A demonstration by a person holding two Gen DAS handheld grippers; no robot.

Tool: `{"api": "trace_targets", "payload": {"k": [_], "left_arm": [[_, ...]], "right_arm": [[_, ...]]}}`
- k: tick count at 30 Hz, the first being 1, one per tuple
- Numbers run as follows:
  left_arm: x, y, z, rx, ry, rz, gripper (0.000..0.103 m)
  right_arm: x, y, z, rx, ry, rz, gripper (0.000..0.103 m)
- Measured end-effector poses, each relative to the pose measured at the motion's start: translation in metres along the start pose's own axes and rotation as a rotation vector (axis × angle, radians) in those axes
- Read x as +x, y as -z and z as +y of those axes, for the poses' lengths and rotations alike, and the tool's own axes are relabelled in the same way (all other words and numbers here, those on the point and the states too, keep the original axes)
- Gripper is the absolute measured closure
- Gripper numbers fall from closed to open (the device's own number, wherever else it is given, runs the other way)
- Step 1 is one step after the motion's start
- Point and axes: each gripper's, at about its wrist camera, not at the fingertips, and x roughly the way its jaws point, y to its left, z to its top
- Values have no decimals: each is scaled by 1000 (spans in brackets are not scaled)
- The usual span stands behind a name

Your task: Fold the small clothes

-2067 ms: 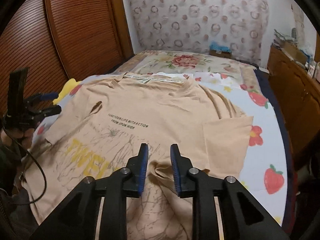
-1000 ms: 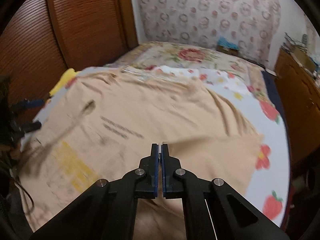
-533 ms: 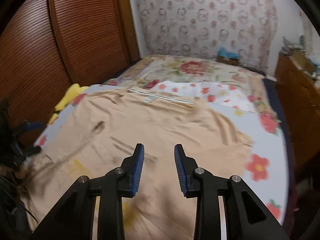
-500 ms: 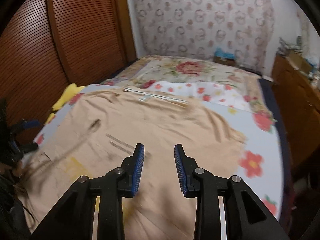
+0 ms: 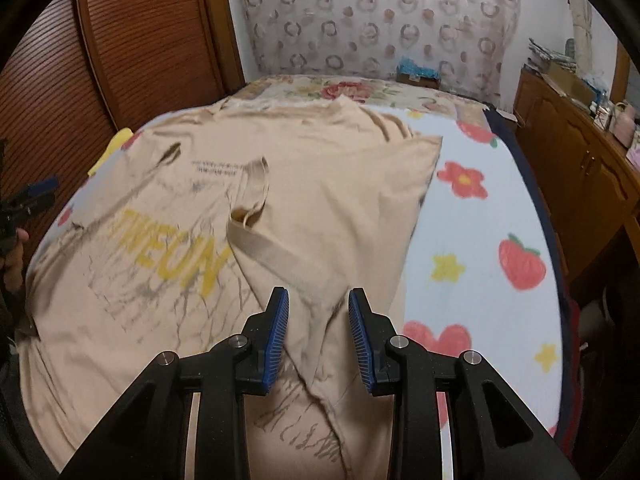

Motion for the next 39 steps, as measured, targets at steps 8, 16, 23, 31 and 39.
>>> {"api": "trace_targets", "payload": {"k": [8,16,23,31,39], "left_arm": [[0,4,4,-3,-13,-1,0],[0,4,4,-5,-13,-4,0],[-1,6,5,-7,-14,-7,0],[-2,6,7,-12,-12,-10,0],[4,-2,8,6,-30,-2,0]], "right_arm": [[-22,8,-1,-40,-32,-49,97],[-36,34,12,-111,-89,-33,97],[-45,38,18,-116,-127,-40,94],[-45,14,5,-97,-78,-117,90],[33,-30,8,-183,45,-14,90]]}}
